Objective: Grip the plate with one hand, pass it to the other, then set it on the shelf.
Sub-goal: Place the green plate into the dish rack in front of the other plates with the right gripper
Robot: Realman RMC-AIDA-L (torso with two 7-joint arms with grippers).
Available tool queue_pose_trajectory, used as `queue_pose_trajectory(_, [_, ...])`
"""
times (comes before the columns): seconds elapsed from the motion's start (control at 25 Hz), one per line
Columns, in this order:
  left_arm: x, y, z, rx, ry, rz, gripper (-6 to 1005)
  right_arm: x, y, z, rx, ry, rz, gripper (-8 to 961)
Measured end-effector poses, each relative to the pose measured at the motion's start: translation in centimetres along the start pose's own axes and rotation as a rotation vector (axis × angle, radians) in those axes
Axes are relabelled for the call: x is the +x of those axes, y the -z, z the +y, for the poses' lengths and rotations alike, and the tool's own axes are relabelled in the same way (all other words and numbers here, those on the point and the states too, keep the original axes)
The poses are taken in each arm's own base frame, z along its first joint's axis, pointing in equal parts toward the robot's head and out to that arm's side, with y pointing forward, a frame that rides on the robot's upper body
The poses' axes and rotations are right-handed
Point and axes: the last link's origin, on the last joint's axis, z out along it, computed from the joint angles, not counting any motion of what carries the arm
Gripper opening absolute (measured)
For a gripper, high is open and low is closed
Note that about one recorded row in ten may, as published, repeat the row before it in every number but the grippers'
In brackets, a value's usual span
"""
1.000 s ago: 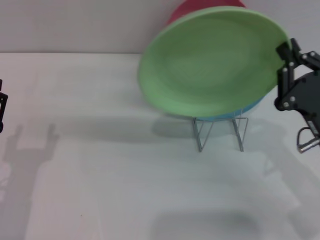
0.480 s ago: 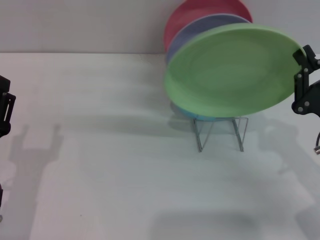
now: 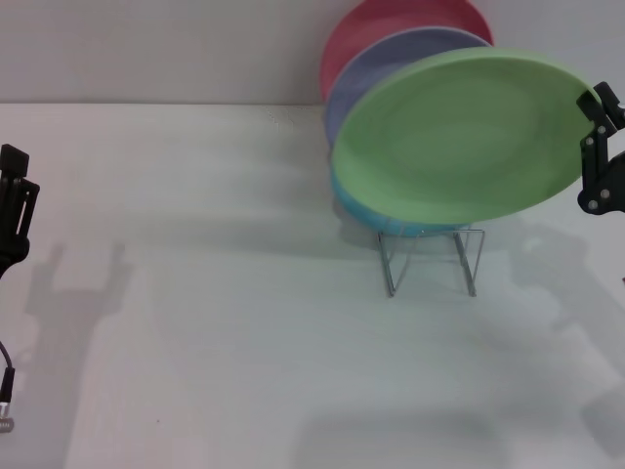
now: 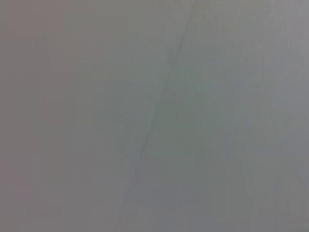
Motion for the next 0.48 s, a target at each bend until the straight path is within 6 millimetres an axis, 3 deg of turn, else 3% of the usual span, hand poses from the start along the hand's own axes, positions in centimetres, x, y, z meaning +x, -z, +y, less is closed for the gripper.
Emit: queue_pose_trajectory(0.48, [-0.02,-0.46,0.29,-0.012,0.006,0.005,807,0.93,0.64,-0.68,-0.041,-0.034,0.060,22])
